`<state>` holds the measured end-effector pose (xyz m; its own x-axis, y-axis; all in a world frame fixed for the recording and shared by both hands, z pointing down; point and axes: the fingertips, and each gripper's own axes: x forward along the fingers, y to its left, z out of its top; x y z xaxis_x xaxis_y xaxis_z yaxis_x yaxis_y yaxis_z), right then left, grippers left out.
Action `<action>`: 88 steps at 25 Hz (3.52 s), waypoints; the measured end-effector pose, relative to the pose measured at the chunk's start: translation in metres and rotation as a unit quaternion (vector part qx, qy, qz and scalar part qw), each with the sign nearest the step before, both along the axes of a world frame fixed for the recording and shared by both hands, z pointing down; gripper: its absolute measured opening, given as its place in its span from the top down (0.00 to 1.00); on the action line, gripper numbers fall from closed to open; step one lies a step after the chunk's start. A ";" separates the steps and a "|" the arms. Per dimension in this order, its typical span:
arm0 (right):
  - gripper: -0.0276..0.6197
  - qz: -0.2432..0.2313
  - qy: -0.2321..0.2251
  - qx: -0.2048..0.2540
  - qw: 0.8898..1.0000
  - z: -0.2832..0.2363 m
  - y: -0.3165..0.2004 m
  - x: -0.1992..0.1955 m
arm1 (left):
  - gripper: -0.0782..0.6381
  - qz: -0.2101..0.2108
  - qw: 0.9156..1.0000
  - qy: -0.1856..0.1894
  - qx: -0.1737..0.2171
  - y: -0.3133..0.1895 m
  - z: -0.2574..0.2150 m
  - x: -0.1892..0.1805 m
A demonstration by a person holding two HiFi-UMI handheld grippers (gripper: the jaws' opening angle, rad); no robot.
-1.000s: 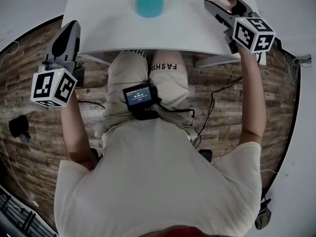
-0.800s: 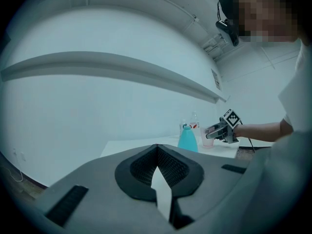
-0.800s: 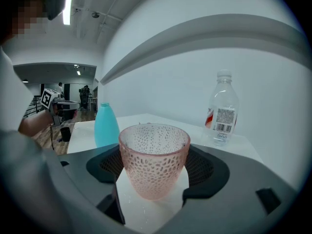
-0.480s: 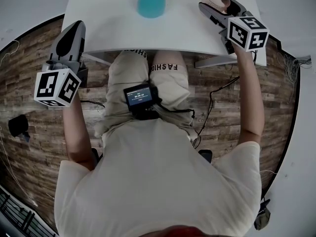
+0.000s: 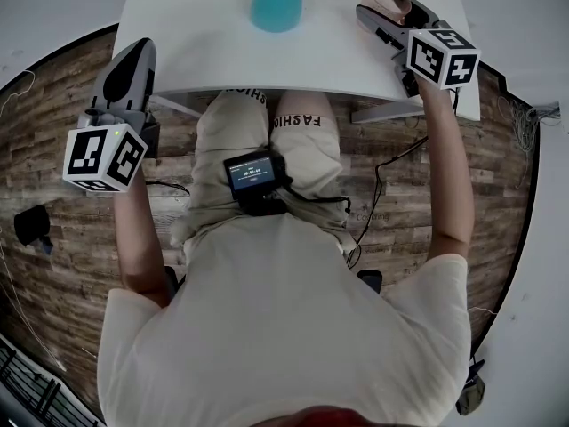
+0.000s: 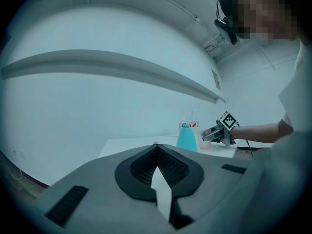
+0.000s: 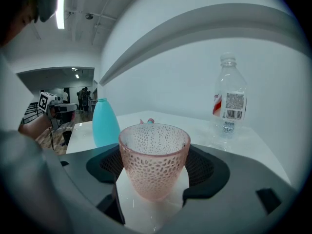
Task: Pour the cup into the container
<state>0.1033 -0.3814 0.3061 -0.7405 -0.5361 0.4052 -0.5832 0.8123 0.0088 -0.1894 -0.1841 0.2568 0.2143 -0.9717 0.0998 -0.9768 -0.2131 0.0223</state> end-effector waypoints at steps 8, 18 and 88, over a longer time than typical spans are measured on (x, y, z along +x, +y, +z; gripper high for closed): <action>0.38 -0.008 0.004 0.008 1.000 0.004 0.002 -0.001 | 0.88 -0.013 1.000 0.009 0.004 0.001 0.001 -0.005; 0.24 0.025 -0.067 0.028 0.997 -0.024 0.007 0.006 | 0.88 -0.021 1.000 0.017 0.013 0.008 0.001 -0.014; 0.62 0.123 -0.024 0.238 0.963 0.112 0.300 0.004 | 0.88 -0.010 0.995 0.064 -0.077 0.168 0.199 0.083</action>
